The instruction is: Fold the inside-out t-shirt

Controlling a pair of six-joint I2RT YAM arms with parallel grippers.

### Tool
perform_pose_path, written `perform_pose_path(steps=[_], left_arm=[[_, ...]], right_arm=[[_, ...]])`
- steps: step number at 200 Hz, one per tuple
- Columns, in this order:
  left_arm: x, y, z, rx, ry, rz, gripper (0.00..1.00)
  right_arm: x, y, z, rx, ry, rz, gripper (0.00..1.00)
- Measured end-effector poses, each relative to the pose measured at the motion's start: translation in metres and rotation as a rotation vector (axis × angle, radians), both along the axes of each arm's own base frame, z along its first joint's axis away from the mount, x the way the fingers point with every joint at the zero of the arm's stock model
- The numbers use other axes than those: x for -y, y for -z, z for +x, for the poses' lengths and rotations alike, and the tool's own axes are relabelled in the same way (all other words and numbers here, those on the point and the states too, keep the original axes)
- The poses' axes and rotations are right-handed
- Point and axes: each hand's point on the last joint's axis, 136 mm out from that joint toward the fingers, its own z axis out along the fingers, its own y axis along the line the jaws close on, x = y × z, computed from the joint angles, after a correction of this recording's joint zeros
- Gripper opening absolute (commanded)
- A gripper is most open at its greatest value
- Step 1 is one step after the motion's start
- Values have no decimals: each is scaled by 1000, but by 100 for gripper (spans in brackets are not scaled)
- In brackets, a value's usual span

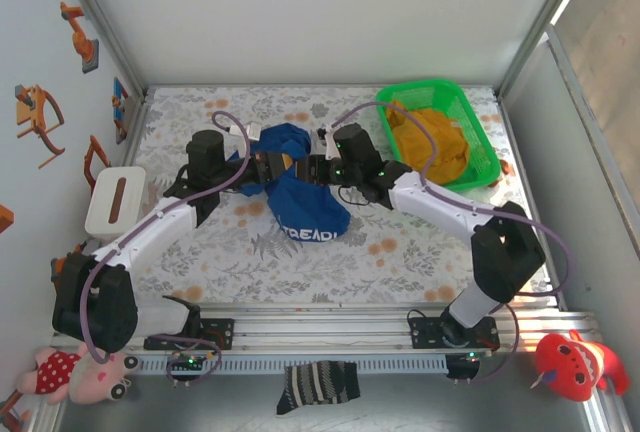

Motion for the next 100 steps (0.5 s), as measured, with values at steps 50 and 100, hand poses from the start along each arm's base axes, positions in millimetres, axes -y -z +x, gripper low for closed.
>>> perform_pose_path(steps=[50, 100], left_arm=[[-5, 5, 4, -18, -34, 14, 0], [-32, 43, 35, -134, -206, 85, 42]], right_arm=[[-5, 5, -6, -45, -32, 18, 0], [7, -72, -31, 41, -94, 138, 0]])
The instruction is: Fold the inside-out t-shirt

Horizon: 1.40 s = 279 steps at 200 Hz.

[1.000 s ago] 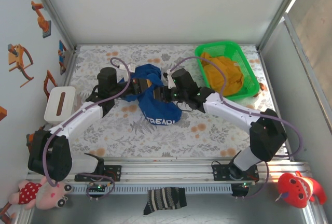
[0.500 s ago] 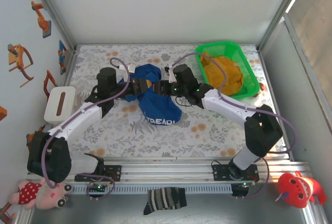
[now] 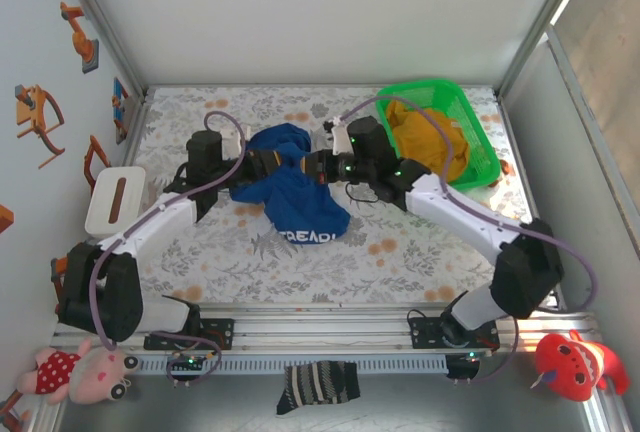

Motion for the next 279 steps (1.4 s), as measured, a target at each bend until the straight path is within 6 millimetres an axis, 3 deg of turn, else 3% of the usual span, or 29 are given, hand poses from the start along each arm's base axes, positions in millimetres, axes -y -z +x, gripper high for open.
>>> perform_pose_path(steps=[22, 41, 56, 94, 112, 158, 216, 279], left_arm=[[-7, 11, 5, -39, -37, 13, 63], [-7, 6, 4, -23, -35, 13, 71], [-11, -1, 0, -9, -41, 20, 75], [-22, -31, -17, 68, -48, 39, 79], [-21, -39, -27, 101, -29, 52, 80], [6, -24, -44, 127, 76, 215, 79], [17, 2, -30, 157, 117, 376, 77], [41, 5, -37, 215, 226, 404, 78]], right_arm=[[9, -52, -14, 87, -13, 83, 0], [15, -68, -18, 123, -13, 104, 0], [16, -62, -15, 126, -11, 91, 0], [26, -17, -12, 75, -3, 23, 0], [30, -5, -12, 58, -1, 5, 0], [31, 7, -15, 36, -11, -5, 0], [32, 10, -17, 31, -11, -8, 0], [32, 10, -17, 30, -13, -7, 0]])
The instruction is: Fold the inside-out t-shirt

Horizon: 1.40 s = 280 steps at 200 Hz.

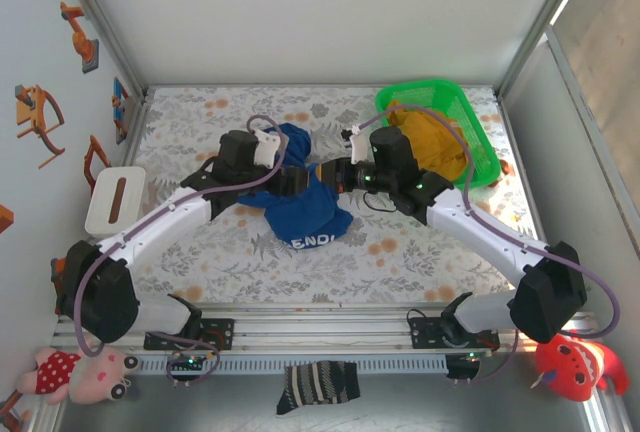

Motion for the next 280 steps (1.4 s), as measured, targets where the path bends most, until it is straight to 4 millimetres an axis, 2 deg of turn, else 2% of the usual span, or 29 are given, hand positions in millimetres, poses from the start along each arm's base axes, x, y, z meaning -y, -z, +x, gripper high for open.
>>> perform_pose_path(steps=[26, 45, 51, 67, 88, 117, 149, 168, 184, 200, 223, 243, 261, 280], left_arm=[[9, 9, 0, -20, 38, 2, 77], [16, 16, 4, -33, 51, 4, 70], [19, 18, 6, -37, 54, 3, 62], [26, 16, 15, -33, 66, -3, 33], [38, 3, 24, -6, 91, -33, 0], [42, -18, 23, 32, 124, -66, 0], [31, -38, 5, 52, 137, -112, 0], [23, -53, -8, 56, 145, -173, 0], [18, -65, -14, 48, 156, -244, 0], [16, -70, -15, 32, 161, -306, 0], [10, -63, -10, -23, 142, -372, 0], [5, -61, -2, -58, 121, -419, 0], [5, -61, 3, -72, 116, -446, 0], [8, -62, 4, -84, 125, -464, 0]], right_arm=[[0, 0, -1, -3, -3, 2, 0], [0, 0, -1, -4, -3, 3, 0], [0, -1, -1, -4, -3, 4, 0], [2, 0, -4, -2, -2, 5, 0], [8, 3, -9, -3, 4, 2, 0], [22, 12, -5, -15, 37, -9, 0], [37, 25, 9, -37, 90, -26, 0], [40, 39, 19, -57, 122, -55, 0], [41, 60, 29, -81, 156, -105, 0], [44, 82, 39, -102, 194, -165, 29], [52, 100, 43, -121, 228, -234, 40], [58, 89, 40, -97, 248, -228, 43], [60, 63, 29, -40, 256, -191, 45], [52, 34, 11, 19, 223, -142, 47]])
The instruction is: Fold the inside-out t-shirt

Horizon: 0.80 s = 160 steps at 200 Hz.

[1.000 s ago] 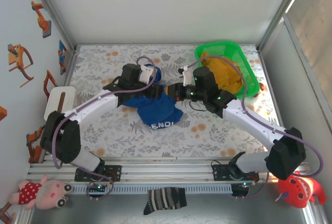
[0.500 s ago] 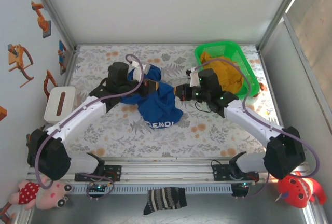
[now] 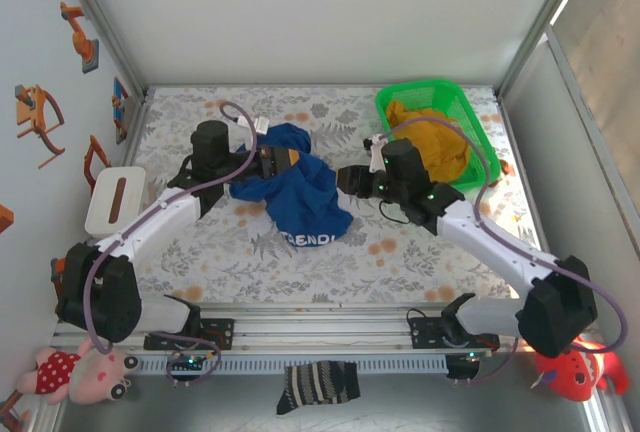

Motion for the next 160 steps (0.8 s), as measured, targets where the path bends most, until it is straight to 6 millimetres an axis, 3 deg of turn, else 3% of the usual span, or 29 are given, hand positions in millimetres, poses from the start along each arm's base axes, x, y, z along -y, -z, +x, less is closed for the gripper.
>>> perform_pose_path(steps=[28, 73, 82, 96, 116, 135, 153, 160], left_arm=[[2, -1, 0, -8, 6, -12, 0], [2, -1, 0, -15, 9, -16, 0], [2, -1, 0, -15, 9, -16, 0], [2, -1, 0, -15, 8, -16, 0], [0, 1, 2, -21, -2, -11, 0], [-8, 8, 9, -42, -45, 13, 0], [-19, 20, 19, -69, -98, 46, 0], [-22, 26, 23, -82, -108, 57, 10]], right_arm=[[-20, -8, -12, 7, -55, 19, 47], [-50, 14, 16, -50, -64, -7, 43], [-56, 17, 22, -57, -67, -9, 35], [-62, 21, 29, -65, -68, -10, 0], [-64, 19, 33, -72, -73, 1, 0], [-61, 5, 32, -58, -77, 15, 0], [-59, -24, 24, -27, -97, 55, 0], [-59, -40, 20, -7, -112, 82, 0]])
